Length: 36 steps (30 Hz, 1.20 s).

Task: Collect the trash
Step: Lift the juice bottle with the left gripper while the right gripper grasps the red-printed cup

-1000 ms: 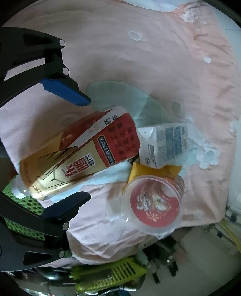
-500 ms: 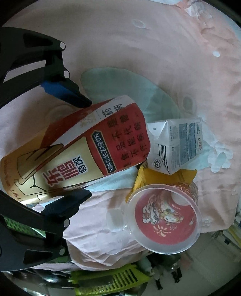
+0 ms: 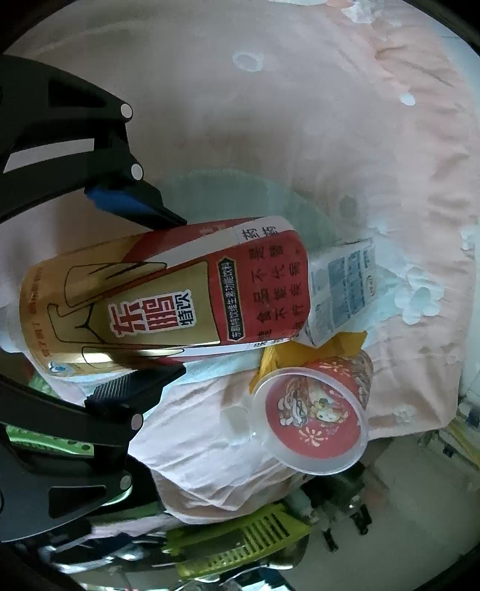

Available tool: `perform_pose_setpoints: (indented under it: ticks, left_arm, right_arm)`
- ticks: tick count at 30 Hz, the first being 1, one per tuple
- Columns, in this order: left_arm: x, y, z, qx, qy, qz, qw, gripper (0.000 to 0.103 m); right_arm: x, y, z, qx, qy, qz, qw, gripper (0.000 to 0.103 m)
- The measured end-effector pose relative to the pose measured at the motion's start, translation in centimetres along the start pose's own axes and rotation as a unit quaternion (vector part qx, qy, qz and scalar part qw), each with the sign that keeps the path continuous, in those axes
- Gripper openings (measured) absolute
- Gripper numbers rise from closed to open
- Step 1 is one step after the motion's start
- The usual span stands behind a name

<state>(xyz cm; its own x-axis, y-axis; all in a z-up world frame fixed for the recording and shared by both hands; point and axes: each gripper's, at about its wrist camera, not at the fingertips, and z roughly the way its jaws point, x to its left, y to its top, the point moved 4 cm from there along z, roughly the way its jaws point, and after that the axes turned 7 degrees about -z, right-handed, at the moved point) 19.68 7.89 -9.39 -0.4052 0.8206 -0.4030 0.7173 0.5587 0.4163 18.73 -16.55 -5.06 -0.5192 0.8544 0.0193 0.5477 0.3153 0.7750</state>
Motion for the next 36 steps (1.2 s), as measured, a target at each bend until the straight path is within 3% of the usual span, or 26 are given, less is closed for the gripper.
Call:
perform_pose_setpoints:
  ticks: [15, 26, 36]
  left_arm:
    - [4.6, 1.4, -3.4, -0.023, -0.018, 0.006, 0.9996, 0.067]
    - [6.0, 1.9, -3.5, -0.019, -0.029, 0.015, 0.9993, 0.067]
    - [6.4, 2.1, -3.4, -0.015, -0.04, 0.017, 0.9989, 0.067]
  right_arm:
    - [6.4, 8.9, 5.5, -0.016, 0.048, -0.005, 0.999, 0.093]
    - [8.7, 13.4, 11.1, -0.02, 0.006, -0.005, 1.0, 0.094]
    - [8.7, 12.9, 15.3, 0.012, -0.03, -0.003, 0.999, 0.095]
